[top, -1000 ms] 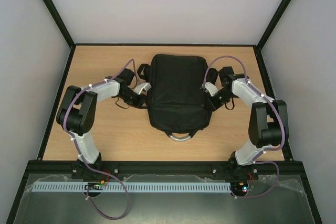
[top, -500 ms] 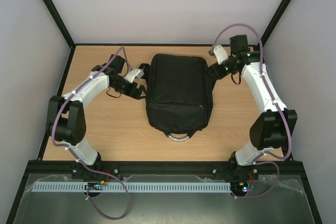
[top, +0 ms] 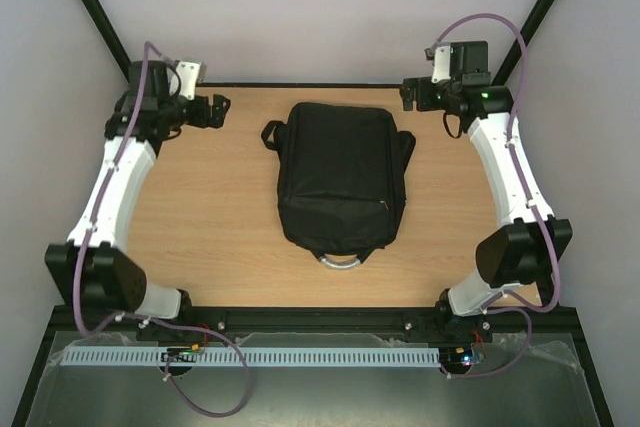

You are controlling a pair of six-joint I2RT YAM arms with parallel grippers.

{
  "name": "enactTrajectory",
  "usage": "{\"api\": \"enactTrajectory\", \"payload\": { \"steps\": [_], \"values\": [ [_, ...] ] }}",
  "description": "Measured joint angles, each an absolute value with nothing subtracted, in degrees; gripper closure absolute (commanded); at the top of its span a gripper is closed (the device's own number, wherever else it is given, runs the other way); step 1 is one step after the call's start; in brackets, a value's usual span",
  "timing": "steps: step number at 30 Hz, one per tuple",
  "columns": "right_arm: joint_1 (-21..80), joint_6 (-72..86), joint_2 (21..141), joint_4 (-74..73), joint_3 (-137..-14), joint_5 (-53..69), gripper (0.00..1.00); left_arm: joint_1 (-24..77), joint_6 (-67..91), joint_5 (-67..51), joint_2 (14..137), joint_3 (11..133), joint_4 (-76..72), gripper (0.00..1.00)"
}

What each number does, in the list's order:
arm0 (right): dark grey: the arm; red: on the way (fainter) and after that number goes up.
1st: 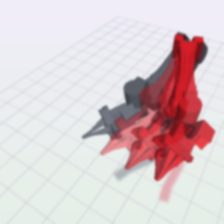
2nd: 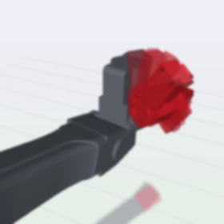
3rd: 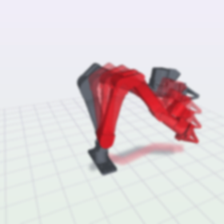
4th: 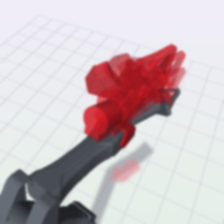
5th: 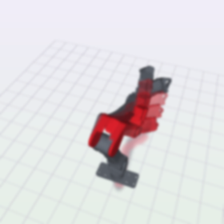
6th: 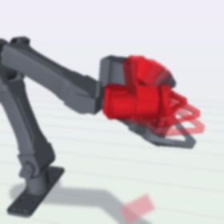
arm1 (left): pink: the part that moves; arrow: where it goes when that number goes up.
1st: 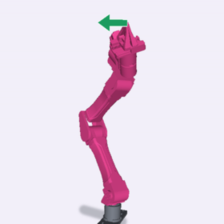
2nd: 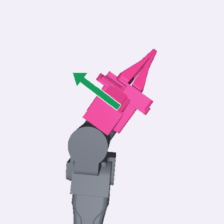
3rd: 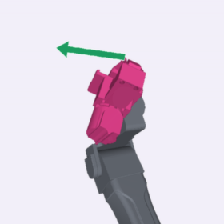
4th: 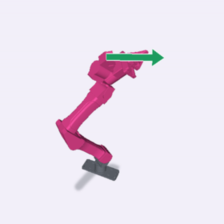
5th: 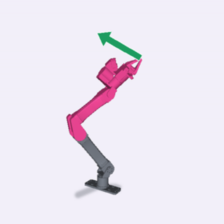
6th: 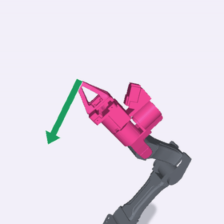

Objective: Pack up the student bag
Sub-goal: Reset both arms

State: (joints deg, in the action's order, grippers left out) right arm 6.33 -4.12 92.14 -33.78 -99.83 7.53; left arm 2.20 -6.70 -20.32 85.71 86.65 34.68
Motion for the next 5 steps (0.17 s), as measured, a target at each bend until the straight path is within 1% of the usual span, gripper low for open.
{"api": "enactTrajectory", "payload": {
  "steps": [2, 5],
  "values": [
    [6.3, -0.4, 90.6, -31.8, -97.4, 2.2, 0.01, 2.1, -2.9, -17.1, 80.5, 80.1, 27.7, 0.01],
    [6.3, 2.5, 88.7, -30.2, -93.7, -2.5, 0.01, 2.2, 2.4, -13.8, 78.5, 74.4, 25.6, 0.01]
  ]
}}
